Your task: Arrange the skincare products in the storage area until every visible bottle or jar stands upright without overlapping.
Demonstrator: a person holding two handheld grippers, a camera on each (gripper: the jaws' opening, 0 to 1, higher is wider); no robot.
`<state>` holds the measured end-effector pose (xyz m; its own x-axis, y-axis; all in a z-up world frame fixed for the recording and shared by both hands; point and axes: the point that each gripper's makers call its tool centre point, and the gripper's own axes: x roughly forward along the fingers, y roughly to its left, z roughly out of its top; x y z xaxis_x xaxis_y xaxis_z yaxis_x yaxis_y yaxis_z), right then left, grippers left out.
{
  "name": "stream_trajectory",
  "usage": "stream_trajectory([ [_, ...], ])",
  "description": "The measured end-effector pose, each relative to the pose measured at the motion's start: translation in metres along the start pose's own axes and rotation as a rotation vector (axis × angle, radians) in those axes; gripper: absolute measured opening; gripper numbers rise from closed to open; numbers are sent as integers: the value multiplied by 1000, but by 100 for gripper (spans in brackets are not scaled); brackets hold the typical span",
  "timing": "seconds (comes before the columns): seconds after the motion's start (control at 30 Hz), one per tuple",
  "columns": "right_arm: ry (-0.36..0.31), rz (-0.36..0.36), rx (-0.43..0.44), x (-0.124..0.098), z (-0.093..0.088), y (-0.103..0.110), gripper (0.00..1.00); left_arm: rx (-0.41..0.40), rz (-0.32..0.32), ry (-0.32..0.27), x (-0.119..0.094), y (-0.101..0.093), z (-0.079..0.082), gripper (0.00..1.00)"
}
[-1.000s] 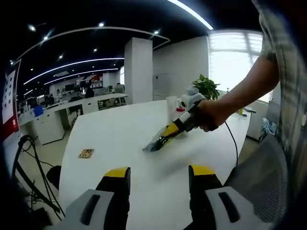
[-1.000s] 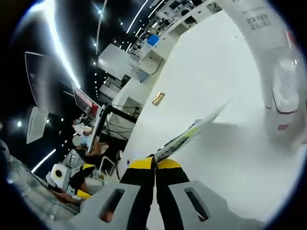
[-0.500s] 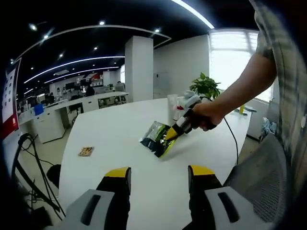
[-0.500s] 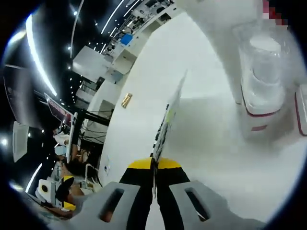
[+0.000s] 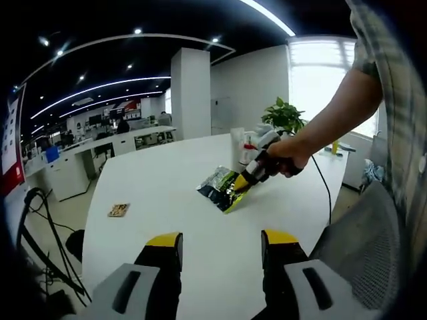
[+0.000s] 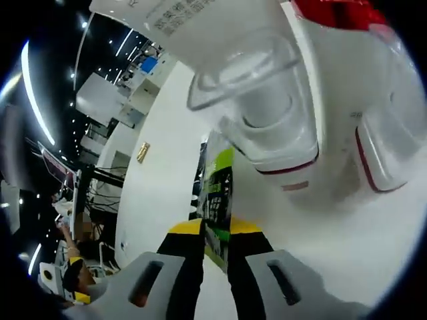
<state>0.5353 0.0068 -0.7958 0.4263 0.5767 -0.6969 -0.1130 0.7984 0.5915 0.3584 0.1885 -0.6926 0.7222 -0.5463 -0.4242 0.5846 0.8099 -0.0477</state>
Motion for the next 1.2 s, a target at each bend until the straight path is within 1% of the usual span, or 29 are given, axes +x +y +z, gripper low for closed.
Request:
stream_trajectory([
  [0.1,-6,-26,-16,-2,0,-5,14,9,-2,-7,0,-1,1,47],
  [0.13,-6,-29,-19,-2,0,-6,14,10,-2,-18,-1,-1,3,47],
  [0.27,-17,-58,-44,-6,1,-12,16,9,0,-9,0,0,2,47],
  [0.4,-28,-106,-108,-10,3,-21,21,12,-2,-11,-1,-1,2,47],
  [0.47,-29,-116,-121,-11,3,-25,21,14,-3,-6,0,-1,1,47],
  [0.6,-50,-131,-129,-14,6,-30,21,19,-3,-2,0,-2,1,46],
  [0.67,-55,-144,-151,-16,7,-31,21,22,-4,1,0,-2,0,46],
  [0.7,-61,-151,-175,-17,7,-31,21,24,-3,2,0,-2,0,46],
  [0.8,-93,-169,-295,-20,11,-24,20,27,-1,5,0,-1,-1,45],
  [0.87,-134,-177,-406,-21,15,-13,20,28,-1,6,0,-1,-1,45],
  [0.93,-158,-172,-479,-19,18,-5,20,30,-3,10,0,-2,-2,45],
  [1.0,-158,-171,-557,-15,18,5,22,33,-5,12,0,-2,-2,44],
  [1.03,-161,-163,-579,-12,18,10,24,34,-7,14,0,-3,-2,44],
  [1.07,-139,-162,-591,-5,15,13,26,34,-8,16,0,-3,-3,44],
  [1.13,-127,-158,-603,3,14,17,32,34,-8,20,1,-3,-4,44],
  [1.2,-98,-190,-650,13,14,17,32,33,-9,25,1,-3,-5,44],
])
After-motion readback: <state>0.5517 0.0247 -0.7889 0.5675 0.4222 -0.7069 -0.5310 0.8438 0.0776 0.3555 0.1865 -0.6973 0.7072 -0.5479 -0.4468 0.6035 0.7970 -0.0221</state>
